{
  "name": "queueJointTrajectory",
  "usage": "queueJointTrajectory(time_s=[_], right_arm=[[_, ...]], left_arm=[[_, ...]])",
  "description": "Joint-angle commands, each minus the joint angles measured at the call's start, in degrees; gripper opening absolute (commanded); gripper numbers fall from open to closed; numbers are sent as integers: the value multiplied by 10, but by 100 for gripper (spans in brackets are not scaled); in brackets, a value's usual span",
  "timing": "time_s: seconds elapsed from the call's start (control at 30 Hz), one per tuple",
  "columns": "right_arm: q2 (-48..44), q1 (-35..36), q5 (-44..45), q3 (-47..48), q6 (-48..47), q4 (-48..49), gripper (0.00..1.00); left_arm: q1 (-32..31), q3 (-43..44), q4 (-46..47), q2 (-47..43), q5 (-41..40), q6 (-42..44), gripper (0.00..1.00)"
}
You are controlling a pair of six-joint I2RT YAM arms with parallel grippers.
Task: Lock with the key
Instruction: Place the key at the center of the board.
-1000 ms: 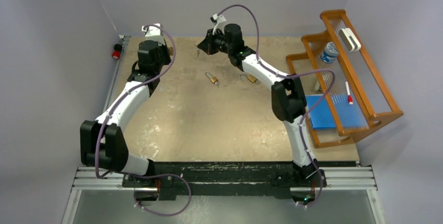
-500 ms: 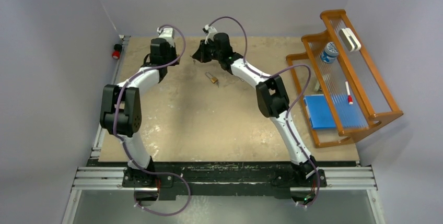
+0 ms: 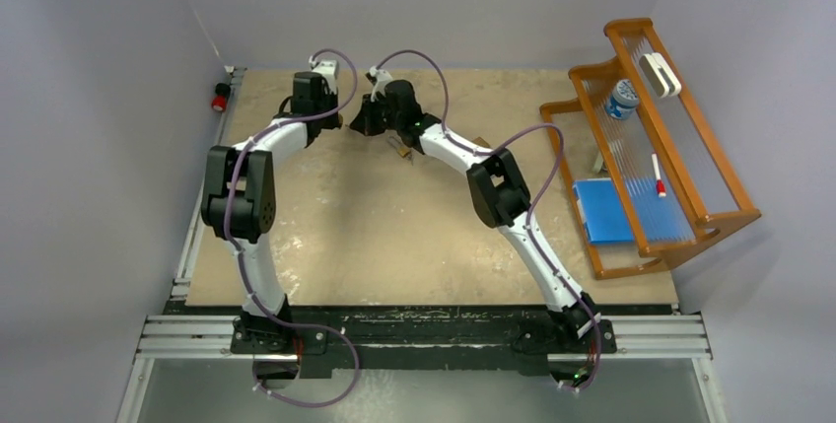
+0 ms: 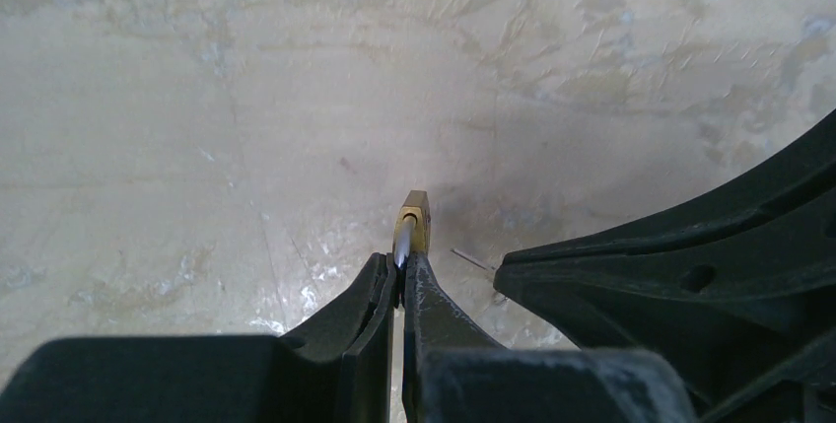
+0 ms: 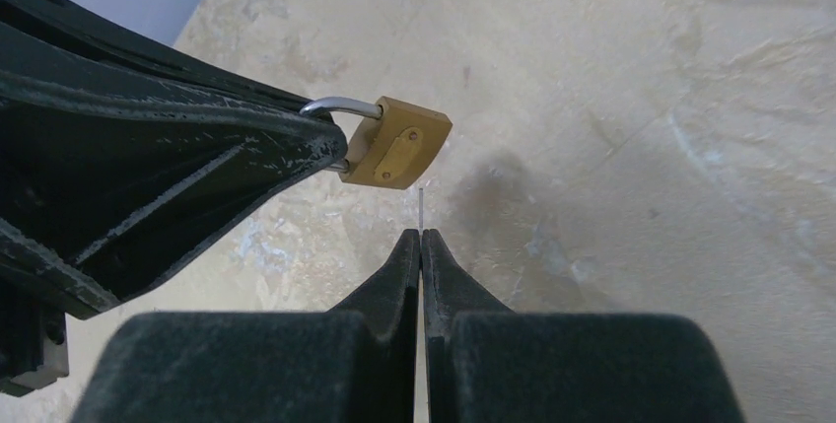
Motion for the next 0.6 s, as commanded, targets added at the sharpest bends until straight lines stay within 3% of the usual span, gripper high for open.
queueJointTrajectory(time_s=[0.0,0.3,0.37,0.47,0.57], right_arm=[[0,3,11,11,14,19,0],[-1,3,26,-3,15,28,2],[-5,2,24,-11,13,27,11],[-20,1,22,-31,4,27,22],[-39,-1,27,-45,-11,25,33]], left_arm=[[1,31,-5,9,-6,18,0],[1,67,-65,43,-28,14,0],[1,72,-70,44,-33,13,2],[1,82,-78,44,-39,14,17],[1,85,-77,40,-40,14,26]])
